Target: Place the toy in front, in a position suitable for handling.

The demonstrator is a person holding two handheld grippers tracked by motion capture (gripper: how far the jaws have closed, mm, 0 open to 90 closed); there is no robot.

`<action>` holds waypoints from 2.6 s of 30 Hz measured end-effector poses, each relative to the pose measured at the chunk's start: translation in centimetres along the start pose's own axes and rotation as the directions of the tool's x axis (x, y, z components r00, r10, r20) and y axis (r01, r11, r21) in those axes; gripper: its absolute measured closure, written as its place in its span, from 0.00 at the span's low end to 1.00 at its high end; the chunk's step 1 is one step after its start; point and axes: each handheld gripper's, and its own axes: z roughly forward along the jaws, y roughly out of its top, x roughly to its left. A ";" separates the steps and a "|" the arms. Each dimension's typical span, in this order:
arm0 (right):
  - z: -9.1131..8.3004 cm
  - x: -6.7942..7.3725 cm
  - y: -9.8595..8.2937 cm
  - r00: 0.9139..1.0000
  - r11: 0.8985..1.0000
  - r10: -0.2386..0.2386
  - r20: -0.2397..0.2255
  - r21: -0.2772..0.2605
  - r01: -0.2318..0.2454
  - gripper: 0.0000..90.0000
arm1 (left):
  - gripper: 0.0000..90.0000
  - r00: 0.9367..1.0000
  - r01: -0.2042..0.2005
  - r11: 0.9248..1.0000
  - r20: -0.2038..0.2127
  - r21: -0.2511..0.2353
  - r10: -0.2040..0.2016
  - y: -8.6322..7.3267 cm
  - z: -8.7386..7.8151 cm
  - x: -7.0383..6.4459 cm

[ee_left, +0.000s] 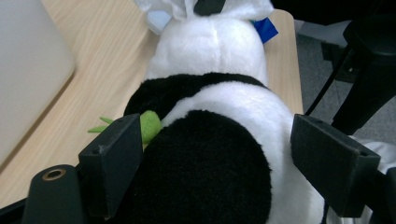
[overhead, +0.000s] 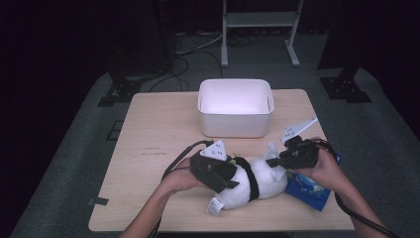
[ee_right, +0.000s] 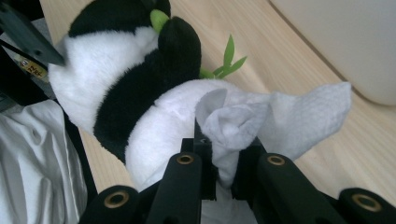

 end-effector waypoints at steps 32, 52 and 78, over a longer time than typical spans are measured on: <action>4.0 1.7 3.1 0.995 0.995 -0.074 -0.071 0.059 0.078 0.91 | 0.18 0.998 0.067 0.995 -0.013 -0.076 -0.068 -1.5 -1.8 1.1; 3.8 1.2 2.3 0.997 0.997 -0.058 -0.059 0.052 0.061 0.92 | 0.11 0.987 0.157 0.987 0.053 -0.041 -0.155 -5.2 -0.8 1.3; 3.9 1.1 2.0 0.996 0.997 -0.062 -0.063 0.049 0.065 0.92 | 0.02 0.977 0.170 0.985 0.133 -0.028 -0.165 -6.2 2.7 0.5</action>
